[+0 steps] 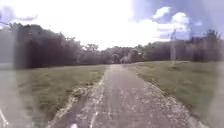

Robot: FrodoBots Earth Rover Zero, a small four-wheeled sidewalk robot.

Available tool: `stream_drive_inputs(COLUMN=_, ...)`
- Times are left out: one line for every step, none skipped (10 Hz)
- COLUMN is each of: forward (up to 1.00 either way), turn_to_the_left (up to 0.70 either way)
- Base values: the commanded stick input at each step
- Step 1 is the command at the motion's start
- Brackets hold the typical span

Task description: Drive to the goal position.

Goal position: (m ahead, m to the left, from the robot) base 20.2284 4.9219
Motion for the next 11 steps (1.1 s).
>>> stream_drive_inputs(forward=1.00, turn_to_the_left=0.00)
stream_drive_inputs(forward=1.00, turn_to_the_left=0.00)
stream_drive_inputs(forward=1.00, turn_to_the_left=0.00)
stream_drive_inputs(forward=1.00, turn_to_the_left=0.00)
stream_drive_inputs(forward=1.00, turn_to_the_left=0.00)
stream_drive_inputs(forward=1.00, turn_to_the_left=0.00)
stream_drive_inputs(forward=1.00, turn_to_the_left=0.00)
stream_drive_inputs(forward=1.00, turn_to_the_left=0.00)
stream_drive_inputs(forward=1.00, turn_to_the_left=0.00)
stream_drive_inputs(forward=1.00, turn_to_the_left=0.00)
stream_drive_inputs(forward=1.00, turn_to_the_left=0.00)
